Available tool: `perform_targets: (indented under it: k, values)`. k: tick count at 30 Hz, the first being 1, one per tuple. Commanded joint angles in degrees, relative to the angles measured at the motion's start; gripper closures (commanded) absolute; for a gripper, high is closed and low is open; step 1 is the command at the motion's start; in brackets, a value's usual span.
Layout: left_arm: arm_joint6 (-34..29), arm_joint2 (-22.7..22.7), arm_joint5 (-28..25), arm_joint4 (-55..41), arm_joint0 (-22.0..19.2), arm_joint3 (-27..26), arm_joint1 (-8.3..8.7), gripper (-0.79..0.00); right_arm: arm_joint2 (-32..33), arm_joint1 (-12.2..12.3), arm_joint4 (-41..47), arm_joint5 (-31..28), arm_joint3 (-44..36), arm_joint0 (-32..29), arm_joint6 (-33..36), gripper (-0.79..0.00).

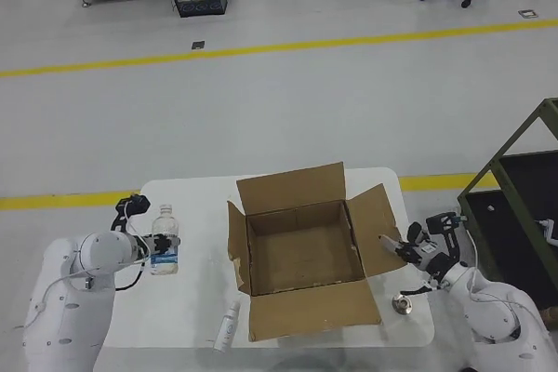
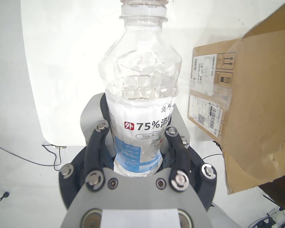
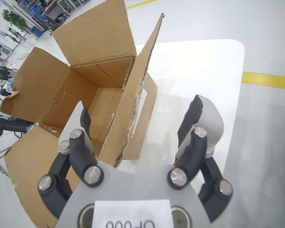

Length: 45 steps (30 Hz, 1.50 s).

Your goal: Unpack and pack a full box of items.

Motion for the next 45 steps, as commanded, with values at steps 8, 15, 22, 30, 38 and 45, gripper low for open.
perform_targets:
  k: [8,15,22,30,38,45]
  values:
    - [-1.4,-1.0,-0.1,-2.4,1.9,-2.8,0.58,0.0,-3.5,0.0,3.2,0.1,2.4,1.4,0.5,0.0]
    - [-1.4,-1.0,-0.1,-2.4,1.9,-2.8,0.58,0.0,-4.8,0.0,4.9,0.7,1.9,1.0,0.3,0.0]
    - [0.6,-1.3,-0.1,-3.6,2.2,-3.4,0.6,0.0,-6.7,0.0,5.2,2.0,1.4,0.6,-0.5,0.0]
    - [-2.9,-3.3,1.6,-16.7,-2.0,-8.7,0.91,0.0,-8.2,-0.2,5.9,5.9,0.9,1.0,-3.2,0.0]
    - [-7.1,0.0,0.7,-29.4,-8.7,-8.5,1.22,0.0,-8.8,-0.2,6.0,7.4,0.5,1.0,-4.1,0.0]
    - [-9.1,6.3,1.9,-34.4,-10.1,-5.5,1.09,0.0,-8.6,0.0,6.5,7.3,0.0,0.9,-4.3,0.0]
